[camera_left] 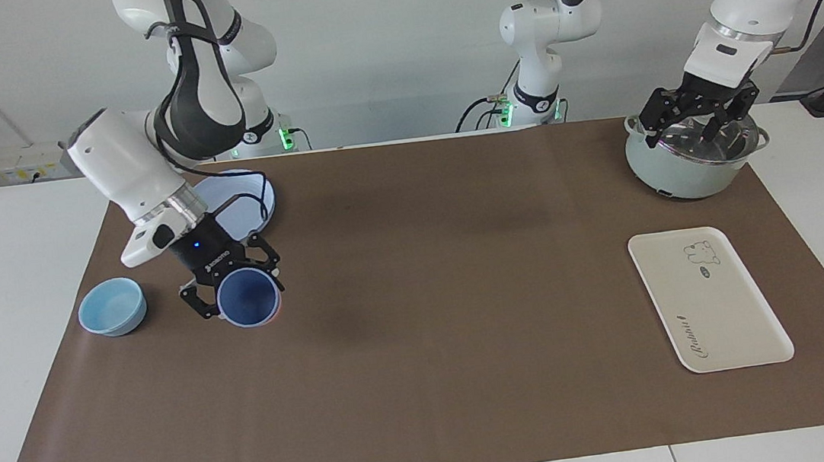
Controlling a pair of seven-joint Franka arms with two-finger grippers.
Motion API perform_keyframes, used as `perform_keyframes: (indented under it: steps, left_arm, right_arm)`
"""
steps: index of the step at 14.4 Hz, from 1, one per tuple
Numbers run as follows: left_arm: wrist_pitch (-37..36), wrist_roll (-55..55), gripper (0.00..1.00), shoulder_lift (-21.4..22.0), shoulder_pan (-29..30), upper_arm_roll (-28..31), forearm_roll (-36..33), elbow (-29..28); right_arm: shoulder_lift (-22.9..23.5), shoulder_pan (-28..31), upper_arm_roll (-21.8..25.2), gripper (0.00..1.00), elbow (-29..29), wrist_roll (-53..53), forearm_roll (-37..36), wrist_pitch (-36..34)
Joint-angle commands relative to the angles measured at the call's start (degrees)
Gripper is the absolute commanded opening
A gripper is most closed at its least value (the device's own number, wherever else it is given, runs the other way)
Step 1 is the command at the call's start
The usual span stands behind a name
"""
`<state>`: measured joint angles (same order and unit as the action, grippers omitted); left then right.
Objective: Place cup on tray
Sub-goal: 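Carry the cup with the right gripper toward the table center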
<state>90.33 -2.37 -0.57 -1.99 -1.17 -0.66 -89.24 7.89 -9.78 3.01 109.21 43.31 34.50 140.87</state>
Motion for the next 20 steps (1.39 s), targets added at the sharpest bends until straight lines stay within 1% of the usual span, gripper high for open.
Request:
perform_keyframes:
  steps: [1, 6, 9, 13, 16, 18, 20]
  left_arm:
    - [0.2, 0.4, 1.00, 1.4, 0.1, 0.1, 0.3, -1.6]
    - [0.3, 0.3, 1.00, 1.4, 0.1, 0.0, 0.3, -1.6]
    - [0.3, 0.6, 1.00, 1.4, 0.1, 0.0, 0.3, -1.6]
    - [0.3, 0.4, 1.00, 1.4, 0.1, 0.1, 0.3, -1.6]
    - [0.2, 0.4, 1.00, 1.4, 0.1, 0.0, 0.3, -1.6]
    - [0.6, 0.3, 1.00, 1.4, 0.0, 0.0, 0.3, -1.5]
    - [0.9, 0.3, 1.00, 1.4, -0.3, 0.0, 0.3, -1.5]
  right_arm:
    - [-1.7, -2.4, 0.2, 0.00, 0.6, -11.8, -7.5, 1.1]
    - [-2.5, -8.0, 0.1, 0.00, 0.7, -31.7, -19.6, 0.9]
    - [-3.3, -11.5, 0.0, 0.00, 1.4, -41.6, -24.6, 0.8]
    - [-3.3, -14.9, -0.1, 0.00, 1.9, -50.8, -30.7, 0.5]
    - [-2.8, -17.3, -0.2, 0.00, 1.9, -57.6, -37.3, 0.0]
    - [-2.4, -19.5, -0.1, 0.00, 1.9, -60.0, -39.2, -0.5]
    - [-1.9, -21.6, -0.1, 0.00, 1.7, -62.5, -43.7, -2.8]
